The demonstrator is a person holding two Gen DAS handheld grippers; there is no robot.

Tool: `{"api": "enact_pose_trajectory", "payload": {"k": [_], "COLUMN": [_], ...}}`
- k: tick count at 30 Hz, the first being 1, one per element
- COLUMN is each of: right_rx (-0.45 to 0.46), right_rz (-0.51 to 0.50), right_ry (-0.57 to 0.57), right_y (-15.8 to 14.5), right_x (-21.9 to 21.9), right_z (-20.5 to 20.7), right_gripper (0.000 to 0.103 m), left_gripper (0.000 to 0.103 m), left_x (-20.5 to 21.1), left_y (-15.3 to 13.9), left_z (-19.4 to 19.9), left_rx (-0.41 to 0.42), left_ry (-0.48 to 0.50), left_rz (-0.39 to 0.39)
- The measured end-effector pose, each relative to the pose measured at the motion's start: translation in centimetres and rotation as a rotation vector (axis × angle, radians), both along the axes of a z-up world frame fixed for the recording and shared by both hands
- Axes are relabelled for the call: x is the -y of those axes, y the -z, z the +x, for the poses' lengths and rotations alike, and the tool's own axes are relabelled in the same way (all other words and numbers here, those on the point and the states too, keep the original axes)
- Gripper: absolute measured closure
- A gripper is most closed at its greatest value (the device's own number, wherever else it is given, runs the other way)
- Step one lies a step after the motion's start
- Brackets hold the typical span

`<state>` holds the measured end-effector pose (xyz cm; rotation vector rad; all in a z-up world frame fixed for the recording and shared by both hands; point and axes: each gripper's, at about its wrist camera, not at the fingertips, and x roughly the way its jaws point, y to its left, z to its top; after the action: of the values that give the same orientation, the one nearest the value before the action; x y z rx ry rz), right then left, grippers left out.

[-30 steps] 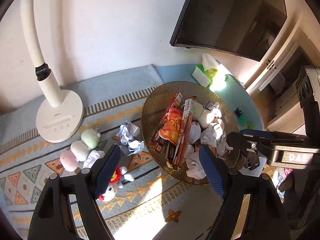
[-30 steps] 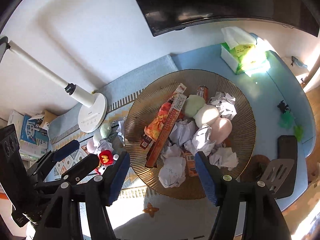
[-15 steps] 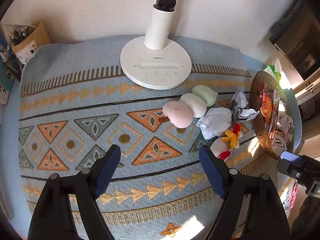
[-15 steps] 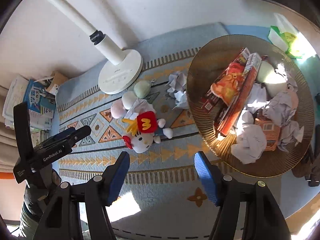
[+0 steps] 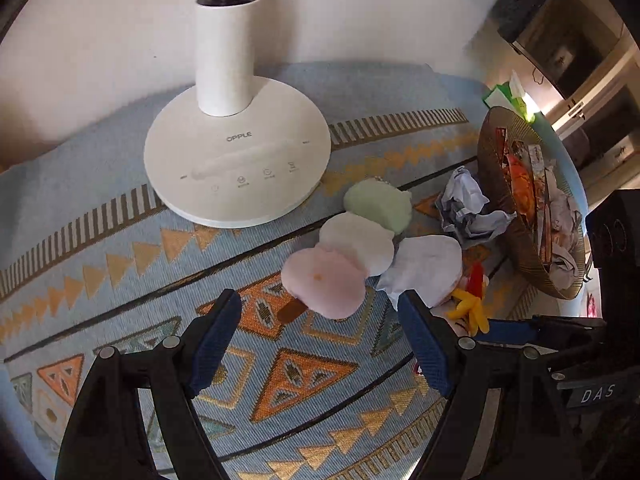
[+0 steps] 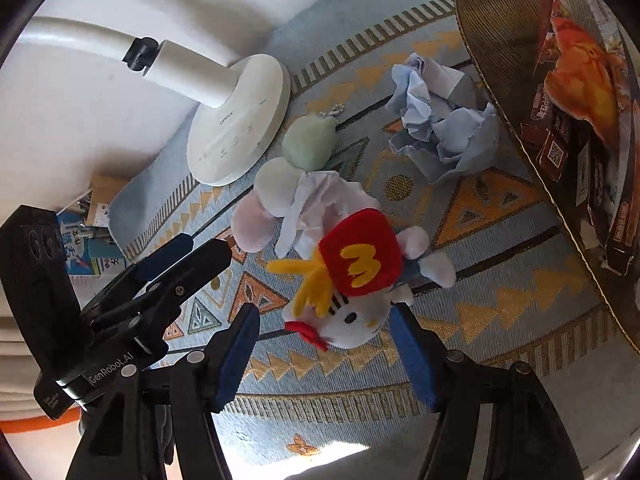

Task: Organize objects
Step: 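Move both open tools back toward the plush toy and papers on the rug, then grasp bear plush skewer with left tool while right tool grasps Hello Kitty plush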

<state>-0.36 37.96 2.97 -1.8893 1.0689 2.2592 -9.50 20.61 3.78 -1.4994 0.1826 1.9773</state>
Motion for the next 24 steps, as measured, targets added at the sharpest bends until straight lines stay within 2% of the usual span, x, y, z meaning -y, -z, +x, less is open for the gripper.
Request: {"api": "enact_pose_trajectory", "payload": {"k": [3,5,7,10,12,14,15,19,22,24], "right_rx": [0.03,0.041,0.021,0.002,-0.017,-0.054,-0.063,-0.042,0.006,0.044], "right_rz": [-0.015,-0.003,-0.009,0.021,0.037,0.042,0.06,0.245,0.476,0.617], "right_ry": [0.01,0.018,0.035,0.027,0.017,0.012,0.006,-0.074,-0.202,-0.3], "right_y": [1.0,1.4,1.3,0.7,0.0,-1.0,-1.5,-3.5,-4.4,-3.8], "right_x": [0.3,0.4,0.4,0.5,0.5,0.6,0.7,2.1,3.8,4.9], "right_z": [-0.2,0.0,0.4,1.1,1.8,2.6,3.0,4.4,5.6,6.1], "right_gripper": [0.037,0.047,0.048,0.05,0.05,0.05,0.05,0.05,0.05,0.05], "left_gripper": [0.024,0.024,0.024,0.027,0.04,0.055,0.055,0.055,0.055,0.055], "left_x": [-1.5,-2.0,-2.4,-2.6,-2.5,-2.3,-2.1,0.1,2.5,4.0], "left_y": [1.4,2.2,2.6,2.4,2.5,2.6,2.5,1.8,0.8,0.4], "left_z": [-0.8,-1.3,-1.6,-1.7,-1.7,-1.5,-1.3,0.0,1.8,3.2], "left_rx": [0.024,0.025,0.04,0.019,0.037,0.03,0.026,0.036,0.018,0.01], "left_ry": [0.087,0.118,0.149,0.181,0.196,0.204,0.202,0.154,0.118,0.096], "left_rz": [-0.014,-0.018,0.004,0.03,0.065,0.059,0.064,0.092,0.088,0.071]}}
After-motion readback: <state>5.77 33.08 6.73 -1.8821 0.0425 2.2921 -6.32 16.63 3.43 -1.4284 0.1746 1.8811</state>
